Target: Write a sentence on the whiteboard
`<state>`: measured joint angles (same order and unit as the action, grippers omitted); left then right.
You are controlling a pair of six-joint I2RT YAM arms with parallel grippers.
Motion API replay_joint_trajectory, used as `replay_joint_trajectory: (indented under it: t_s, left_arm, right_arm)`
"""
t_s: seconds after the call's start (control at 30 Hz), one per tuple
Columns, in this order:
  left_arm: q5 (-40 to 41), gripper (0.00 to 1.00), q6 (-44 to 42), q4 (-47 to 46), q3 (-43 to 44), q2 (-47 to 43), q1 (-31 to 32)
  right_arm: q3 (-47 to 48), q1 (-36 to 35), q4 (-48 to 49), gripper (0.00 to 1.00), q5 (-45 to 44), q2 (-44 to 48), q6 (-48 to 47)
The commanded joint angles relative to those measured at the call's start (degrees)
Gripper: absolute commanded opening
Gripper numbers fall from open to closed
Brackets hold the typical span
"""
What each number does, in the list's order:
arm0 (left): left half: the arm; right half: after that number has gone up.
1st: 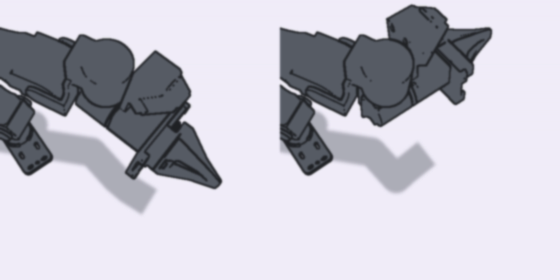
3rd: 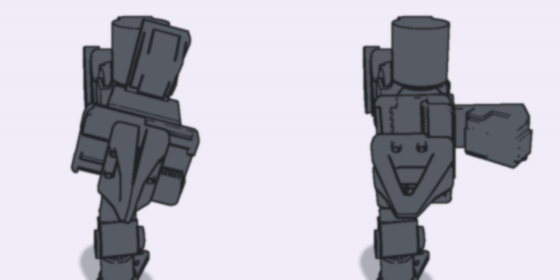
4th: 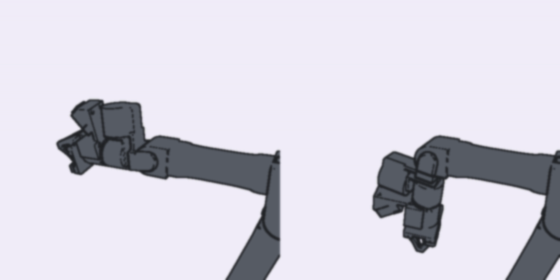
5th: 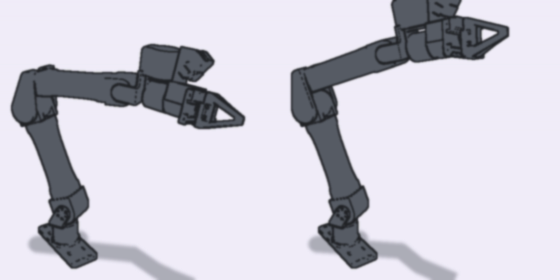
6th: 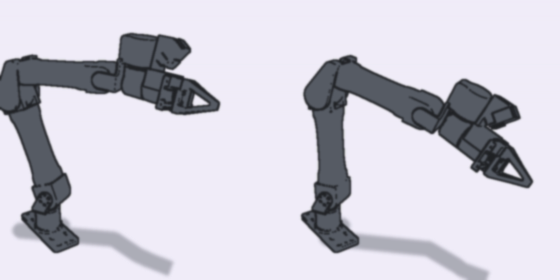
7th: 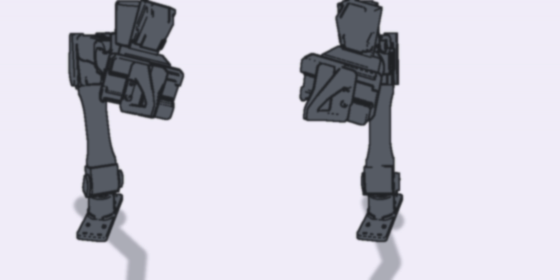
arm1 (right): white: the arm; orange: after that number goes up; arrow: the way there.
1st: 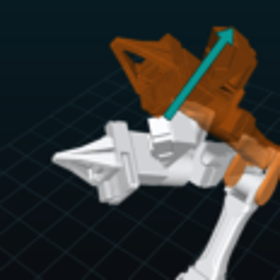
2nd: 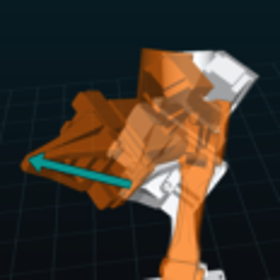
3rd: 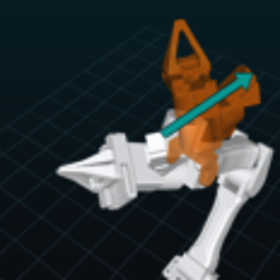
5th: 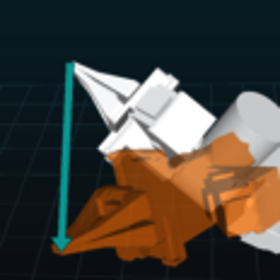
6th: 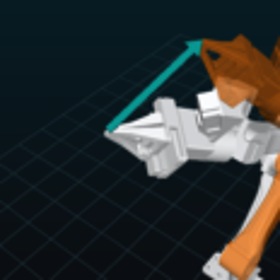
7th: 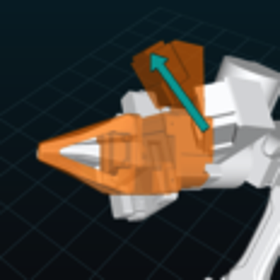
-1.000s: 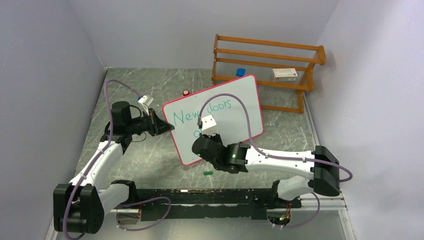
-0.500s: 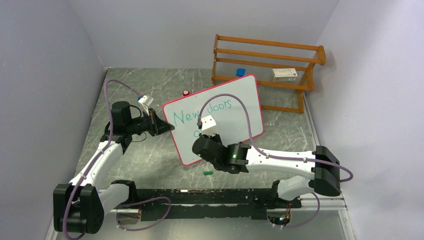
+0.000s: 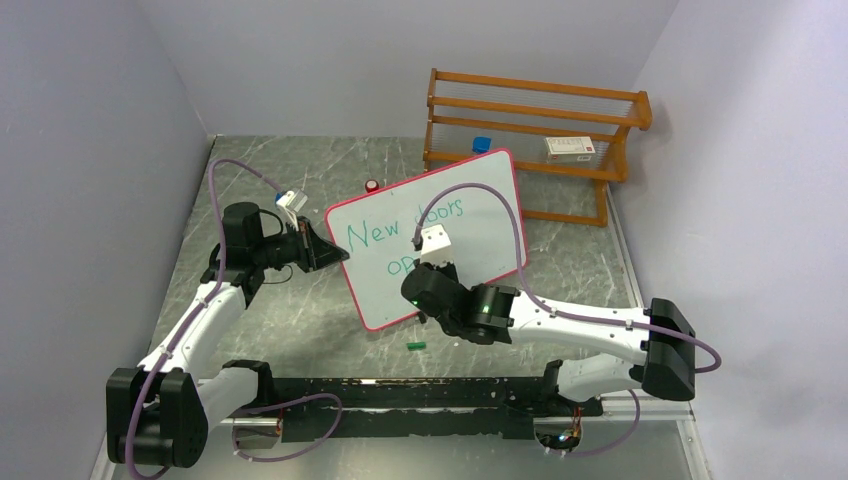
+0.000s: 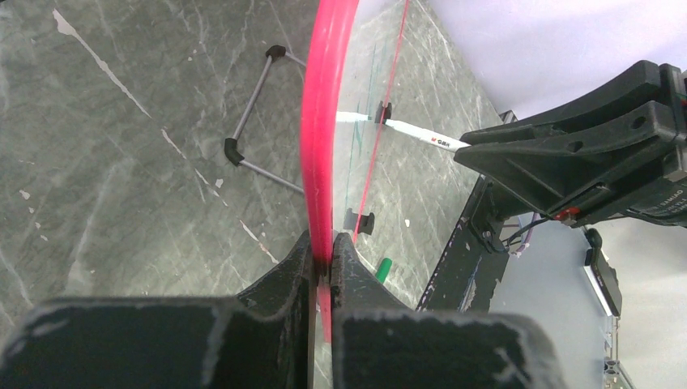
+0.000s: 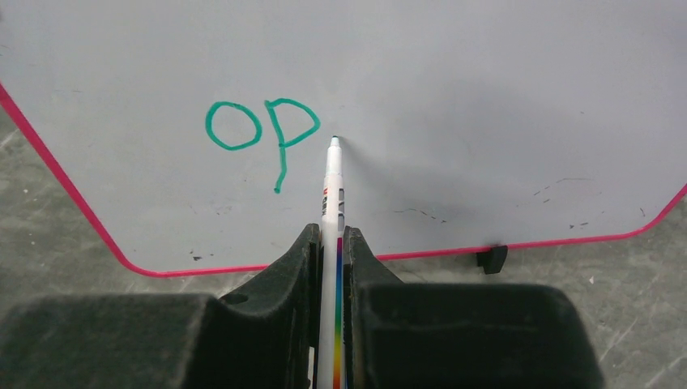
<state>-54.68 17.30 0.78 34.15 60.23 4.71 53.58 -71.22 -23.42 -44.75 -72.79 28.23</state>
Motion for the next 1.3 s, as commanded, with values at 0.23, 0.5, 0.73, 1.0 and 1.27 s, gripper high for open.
replay_joint_trajectory:
  t_s: [0.23,0.5,0.73,1.0,1.27]
  left_arm:
    - [2.2,0.05,-2.0,2.6,1.0,0.8,-0.1]
    - [2.0,0.05,-1.9,2.5,1.0,0.8,-0.1]
    - [2.0,0.05,-1.8,2.4,1.0,0.9,-0.1]
    - [2.0,0.05,-1.8,2.5,0.9,0.9,-0.1]
    - [1.9,0.05,-1.8,2.4,0.8,0.8,-0.1]
  right_arm:
    - [-0.7,0.8,3.0,0.0,0.0,-0.4,-0.5]
    - [-0.3,0.8,3.5,0.0,-0.4,-0.6,-0.7]
    - [-0.2,1.1,3.2,0.0,-1.2,-0.6,-0.7]
    - [-0.8,1.7,3.3,0.0,-1.4,-0.2,-0.8]
    - [-0.8,2.2,4.5,0.0,-0.4,-1.1,-1.3]
